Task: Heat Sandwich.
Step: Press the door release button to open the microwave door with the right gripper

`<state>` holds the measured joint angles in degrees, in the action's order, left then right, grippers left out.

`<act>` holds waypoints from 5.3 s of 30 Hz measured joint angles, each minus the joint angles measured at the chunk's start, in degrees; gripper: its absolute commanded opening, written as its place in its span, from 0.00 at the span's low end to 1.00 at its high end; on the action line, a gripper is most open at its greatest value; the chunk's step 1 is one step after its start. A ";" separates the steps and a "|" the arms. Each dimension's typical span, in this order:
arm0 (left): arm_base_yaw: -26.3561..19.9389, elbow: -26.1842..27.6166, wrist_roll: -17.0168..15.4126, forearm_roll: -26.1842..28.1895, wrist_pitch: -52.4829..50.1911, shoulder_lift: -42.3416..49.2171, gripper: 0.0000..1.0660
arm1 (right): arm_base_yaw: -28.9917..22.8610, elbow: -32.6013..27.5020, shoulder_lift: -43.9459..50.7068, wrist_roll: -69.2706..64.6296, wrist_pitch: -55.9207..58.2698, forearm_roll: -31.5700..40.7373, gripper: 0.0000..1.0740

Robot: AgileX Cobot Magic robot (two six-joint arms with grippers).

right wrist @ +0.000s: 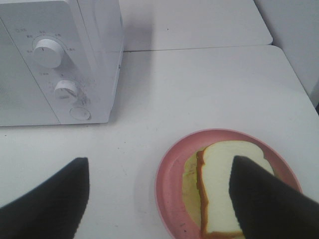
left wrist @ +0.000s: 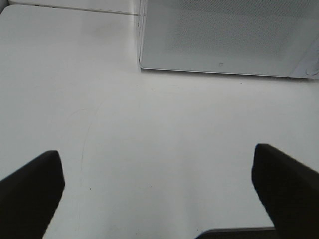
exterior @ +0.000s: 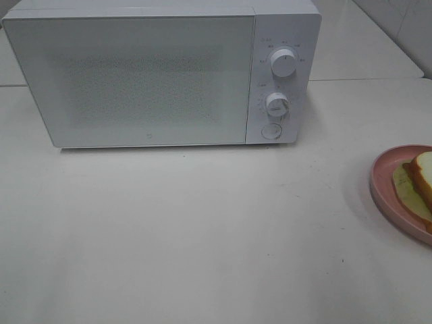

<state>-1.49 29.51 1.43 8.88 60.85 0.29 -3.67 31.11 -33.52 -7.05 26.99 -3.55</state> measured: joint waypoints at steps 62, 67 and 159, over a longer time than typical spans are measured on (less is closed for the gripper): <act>0.00 0.00 0.00 0.00 0.00 0.00 0.91 | -41.37 -7.56 -60.39 29.79 -87.26 53.92 0.71; 0.00 0.00 0.00 0.00 0.00 0.00 0.91 | -44.75 -6.19 -64.86 29.45 -88.87 57.70 0.71; 0.00 0.00 0.00 -0.06 0.06 0.00 0.91 | -28.13 10.89 -82.16 -67.72 -76.78 37.53 0.00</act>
<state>-1.49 29.51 1.43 8.82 60.91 0.29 -31.80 42.00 -115.68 -74.77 -49.79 33.98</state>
